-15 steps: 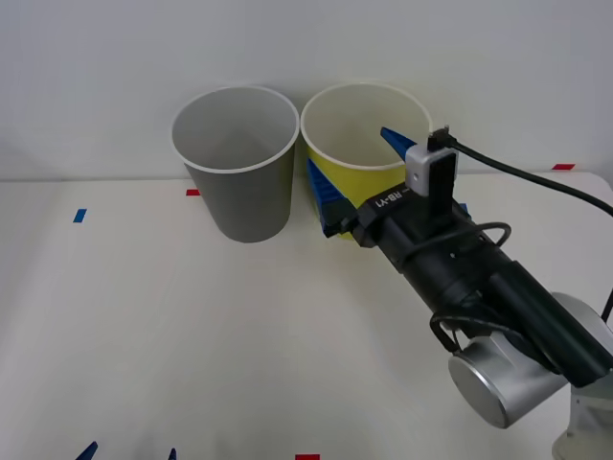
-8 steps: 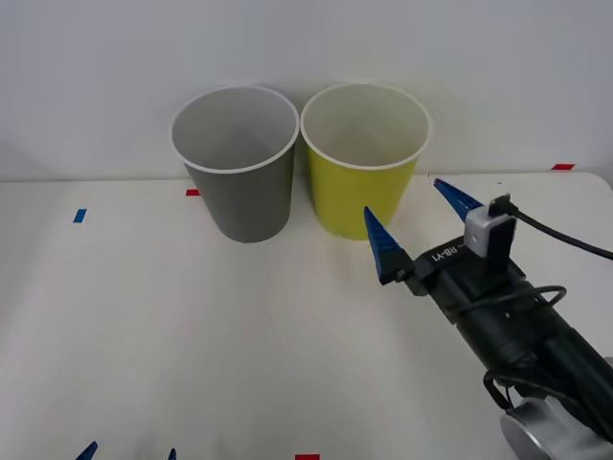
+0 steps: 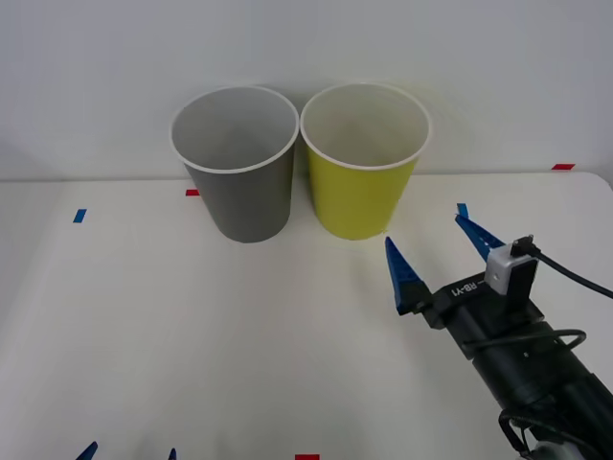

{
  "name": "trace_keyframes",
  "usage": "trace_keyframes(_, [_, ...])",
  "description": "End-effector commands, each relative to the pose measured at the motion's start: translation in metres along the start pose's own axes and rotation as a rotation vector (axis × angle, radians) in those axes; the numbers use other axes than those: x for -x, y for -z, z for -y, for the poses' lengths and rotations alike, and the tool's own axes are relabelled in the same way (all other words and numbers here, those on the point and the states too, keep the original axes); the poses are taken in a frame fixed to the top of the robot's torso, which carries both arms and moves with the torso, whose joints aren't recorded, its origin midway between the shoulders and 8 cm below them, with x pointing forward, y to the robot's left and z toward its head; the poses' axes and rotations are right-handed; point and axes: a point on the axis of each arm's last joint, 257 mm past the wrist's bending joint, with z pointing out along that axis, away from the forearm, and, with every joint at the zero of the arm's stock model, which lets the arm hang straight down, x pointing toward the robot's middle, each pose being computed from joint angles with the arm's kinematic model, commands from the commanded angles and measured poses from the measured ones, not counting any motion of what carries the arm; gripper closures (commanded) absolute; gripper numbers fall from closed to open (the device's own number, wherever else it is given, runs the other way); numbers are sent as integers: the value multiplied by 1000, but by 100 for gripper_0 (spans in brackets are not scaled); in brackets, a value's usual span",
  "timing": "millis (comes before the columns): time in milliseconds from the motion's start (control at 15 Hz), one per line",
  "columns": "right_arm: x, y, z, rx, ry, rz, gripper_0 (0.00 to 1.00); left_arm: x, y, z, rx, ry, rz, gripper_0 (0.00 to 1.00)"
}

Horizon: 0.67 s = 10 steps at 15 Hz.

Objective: Put cans in the gray bin and PET bottles in the light green bin.

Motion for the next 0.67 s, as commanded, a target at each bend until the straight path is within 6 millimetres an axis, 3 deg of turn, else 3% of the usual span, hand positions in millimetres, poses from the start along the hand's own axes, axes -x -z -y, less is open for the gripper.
trace_keyframes(67, [-8,5,8,-26,-1,-20,0,0,0,0,0,0,0,0])
trace_keyframes(400, [-33,13,22,-83,-5,29,0,0,0,0,0,0,0,0])
trace_keyframes(667, [-64,49,27,-97,18,39,0,0,0,0,0,0,0,0])
